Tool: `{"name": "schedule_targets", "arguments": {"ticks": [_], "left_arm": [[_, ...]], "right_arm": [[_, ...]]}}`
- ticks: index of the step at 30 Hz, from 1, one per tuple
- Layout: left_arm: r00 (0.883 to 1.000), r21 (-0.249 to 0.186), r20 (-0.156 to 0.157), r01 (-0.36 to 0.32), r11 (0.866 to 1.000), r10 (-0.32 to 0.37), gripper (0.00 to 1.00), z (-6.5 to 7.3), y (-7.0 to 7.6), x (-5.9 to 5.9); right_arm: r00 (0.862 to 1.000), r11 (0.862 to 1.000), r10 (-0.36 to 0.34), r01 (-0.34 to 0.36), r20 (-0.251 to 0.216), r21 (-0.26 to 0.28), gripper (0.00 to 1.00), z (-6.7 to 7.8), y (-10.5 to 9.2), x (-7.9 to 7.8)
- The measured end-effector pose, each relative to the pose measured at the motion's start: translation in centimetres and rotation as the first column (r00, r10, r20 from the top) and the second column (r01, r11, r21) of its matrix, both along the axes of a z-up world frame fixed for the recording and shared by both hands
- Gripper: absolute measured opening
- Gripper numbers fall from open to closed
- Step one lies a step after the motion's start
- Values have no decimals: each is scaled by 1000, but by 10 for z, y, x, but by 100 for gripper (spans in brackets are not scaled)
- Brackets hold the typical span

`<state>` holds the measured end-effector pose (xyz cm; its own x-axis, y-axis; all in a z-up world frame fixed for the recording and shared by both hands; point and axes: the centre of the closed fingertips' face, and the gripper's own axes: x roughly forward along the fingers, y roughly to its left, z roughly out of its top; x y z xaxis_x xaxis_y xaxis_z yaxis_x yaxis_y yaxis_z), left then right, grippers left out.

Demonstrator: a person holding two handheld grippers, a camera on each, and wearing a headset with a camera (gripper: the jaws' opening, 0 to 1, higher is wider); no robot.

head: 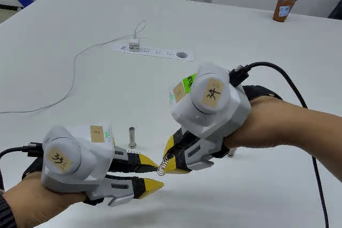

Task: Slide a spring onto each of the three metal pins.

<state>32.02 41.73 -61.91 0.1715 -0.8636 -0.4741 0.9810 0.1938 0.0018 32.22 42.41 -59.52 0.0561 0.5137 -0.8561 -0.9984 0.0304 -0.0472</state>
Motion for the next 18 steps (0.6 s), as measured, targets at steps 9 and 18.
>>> {"name": "schedule_targets", "arguments": {"ticks": [9,18], "left_arm": [[999,-8,-8,-50,999,50,27,2,15,5],[994,-8,-22,-110,994,109,34,-1,34,7]], "right_arm": [[999,999,-47,47,13,-18,12,6,-20,14],[994,993,-106,108,35,-41,12,10,-44,35]]}}
